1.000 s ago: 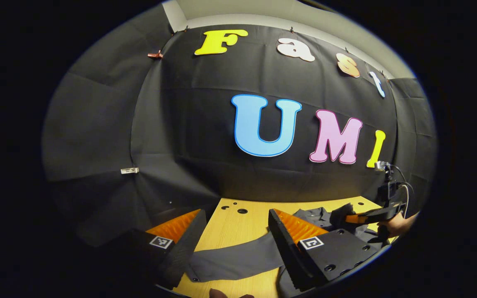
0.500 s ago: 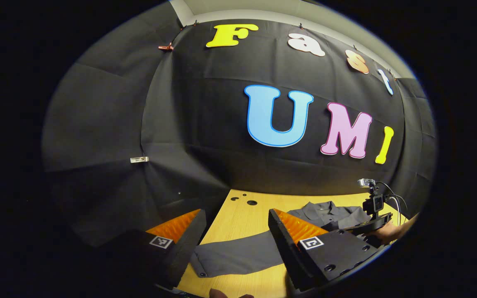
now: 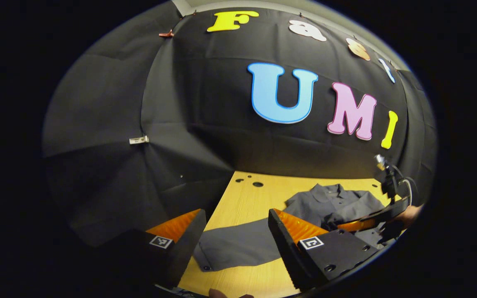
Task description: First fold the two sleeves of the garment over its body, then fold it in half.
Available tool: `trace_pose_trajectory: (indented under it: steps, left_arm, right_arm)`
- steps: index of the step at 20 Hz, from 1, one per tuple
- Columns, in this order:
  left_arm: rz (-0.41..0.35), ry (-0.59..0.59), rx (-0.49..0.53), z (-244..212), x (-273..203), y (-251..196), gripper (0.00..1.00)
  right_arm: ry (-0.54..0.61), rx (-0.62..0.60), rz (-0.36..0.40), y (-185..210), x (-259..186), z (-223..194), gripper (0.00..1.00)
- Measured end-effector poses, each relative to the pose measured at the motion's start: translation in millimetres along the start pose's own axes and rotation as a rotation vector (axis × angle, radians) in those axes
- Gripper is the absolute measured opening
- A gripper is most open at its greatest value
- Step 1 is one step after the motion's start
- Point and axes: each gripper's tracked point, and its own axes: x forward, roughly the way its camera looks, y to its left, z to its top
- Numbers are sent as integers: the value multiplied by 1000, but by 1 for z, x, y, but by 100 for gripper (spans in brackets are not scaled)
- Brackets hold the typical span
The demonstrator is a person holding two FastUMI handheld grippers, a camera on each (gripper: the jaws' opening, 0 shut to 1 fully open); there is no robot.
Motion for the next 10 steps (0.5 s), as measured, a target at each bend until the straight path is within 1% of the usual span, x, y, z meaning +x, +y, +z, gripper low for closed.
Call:
trace_pose_trajectory:
  steps: [2,3,4,5,6,7,8,10]
  left_arm:
    - [38,38,18,-22,9,12,96]
    - [62,63,25,-34,13,20,91]
    - [82,85,29,-45,18,26,96]
    - [96,115,29,-58,21,31,91]
    - [111,145,27,-69,25,36,96]
    - [126,181,23,-82,29,40,91]
    - [140,209,17,-91,35,42,95]
    - [164,277,2,-113,46,43,95]
  right_arm:
    - [9,-8,-30,-10,-19,-3,73]
    - [1,-4,-41,-15,-28,-3,73]
    - [-7,5,-47,-19,-38,-4,73]
    - [-13,12,-61,-27,-48,-5,73]
    - [-16,15,-83,-37,-59,-8,72]
    - [-15,17,-109,-49,-69,-11,72]
    - [-13,25,-133,-59,-80,-15,73]
    - [-22,53,-170,-79,-100,-20,73]
